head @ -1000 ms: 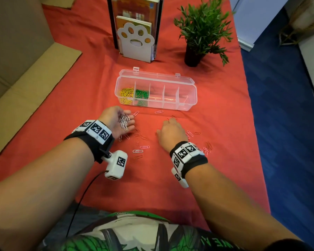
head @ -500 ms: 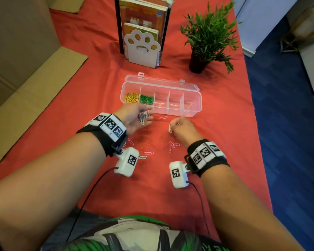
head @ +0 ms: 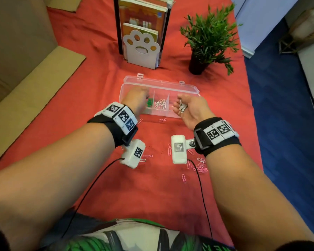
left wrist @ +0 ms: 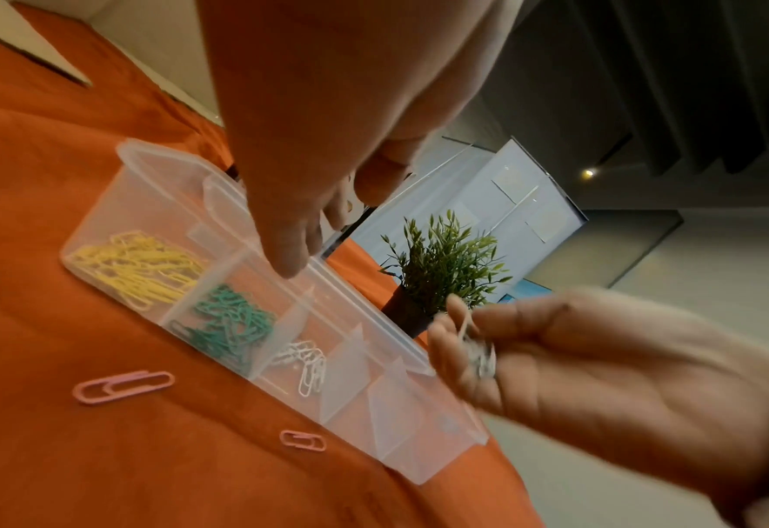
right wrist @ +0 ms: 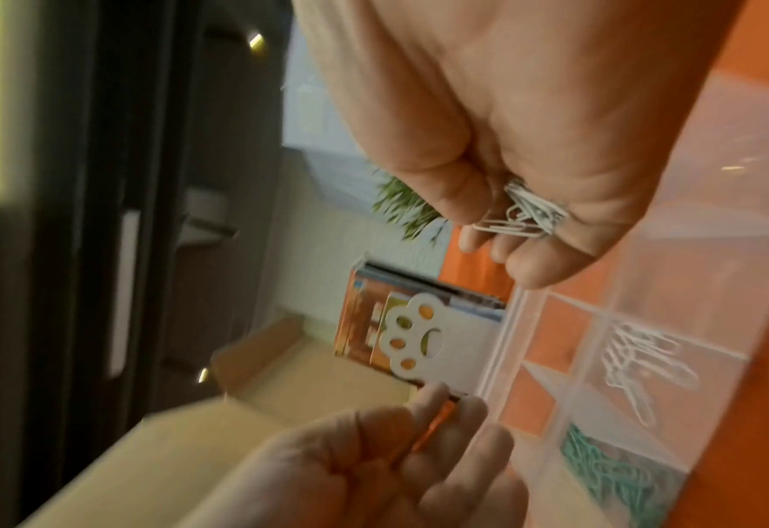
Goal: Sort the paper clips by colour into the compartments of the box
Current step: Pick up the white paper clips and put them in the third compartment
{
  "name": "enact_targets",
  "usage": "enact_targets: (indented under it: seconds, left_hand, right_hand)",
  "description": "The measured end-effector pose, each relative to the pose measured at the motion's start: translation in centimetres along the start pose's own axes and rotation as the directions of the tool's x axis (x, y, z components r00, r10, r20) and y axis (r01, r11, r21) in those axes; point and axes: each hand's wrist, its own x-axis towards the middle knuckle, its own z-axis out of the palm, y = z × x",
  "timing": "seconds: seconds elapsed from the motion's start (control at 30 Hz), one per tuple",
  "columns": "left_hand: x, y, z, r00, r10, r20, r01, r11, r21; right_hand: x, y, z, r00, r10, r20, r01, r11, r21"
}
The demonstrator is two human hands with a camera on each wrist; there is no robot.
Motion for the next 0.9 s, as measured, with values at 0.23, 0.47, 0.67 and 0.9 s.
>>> enact_targets:
  seconds: [0.23,0.47,0.67,0.9]
  left_hand:
    - [-2.2,-5.4,-4.5,0.977,0.208,-0.039,-0.19,0.945,0.266]
    - [-6.2,-10.1,-6.7,0.977,0.168,0.134,-0.214,0.708,0.673]
    - [-7.8,-12.2,-5.2,0.945,0.181,0.273,-0.327,0.545,0.772]
    - [-7.7,-13.0,-3.9,0.908,0.22,0.355,-0.416,0.386,0.823]
  right_hand:
    - [2.2,-0.1,4.5,0.981,-0.123,0.15,0.193,0.693,-0.695]
    - [0.3,0.5,3.1,0.946,-0.293,0.141,0.3,0.622,-0.723]
    - [-4.1,3.3,-2.0,0.969,-0.172,0.178,0.23,0.361,-0.904]
    - [-9.3,8.0,-7.4,0.995,-0.098,0.035,0.051,0.163,-0.985]
